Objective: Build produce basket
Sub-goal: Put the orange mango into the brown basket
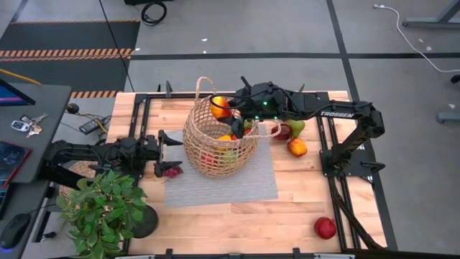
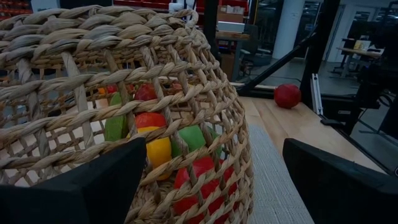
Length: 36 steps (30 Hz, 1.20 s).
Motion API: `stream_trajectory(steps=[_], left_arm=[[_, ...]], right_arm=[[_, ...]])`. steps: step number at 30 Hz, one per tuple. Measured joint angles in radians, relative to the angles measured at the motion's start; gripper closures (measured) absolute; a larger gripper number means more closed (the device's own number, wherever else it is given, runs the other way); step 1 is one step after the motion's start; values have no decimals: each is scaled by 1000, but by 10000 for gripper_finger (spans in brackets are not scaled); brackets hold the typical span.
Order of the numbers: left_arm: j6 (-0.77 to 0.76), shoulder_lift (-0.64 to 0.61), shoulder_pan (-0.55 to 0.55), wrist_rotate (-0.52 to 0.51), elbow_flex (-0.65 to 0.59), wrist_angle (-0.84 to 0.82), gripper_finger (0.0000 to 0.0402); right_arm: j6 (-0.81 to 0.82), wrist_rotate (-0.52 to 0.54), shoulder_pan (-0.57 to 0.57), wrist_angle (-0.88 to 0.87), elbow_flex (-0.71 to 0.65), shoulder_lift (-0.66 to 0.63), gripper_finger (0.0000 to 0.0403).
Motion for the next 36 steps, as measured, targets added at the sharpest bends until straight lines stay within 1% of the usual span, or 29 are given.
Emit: stream_trajectory(steps=[36], left_arm=[[1,0,0,0,0,0,15]], right_arm=[[0,0,0,-21,0,0,107]])
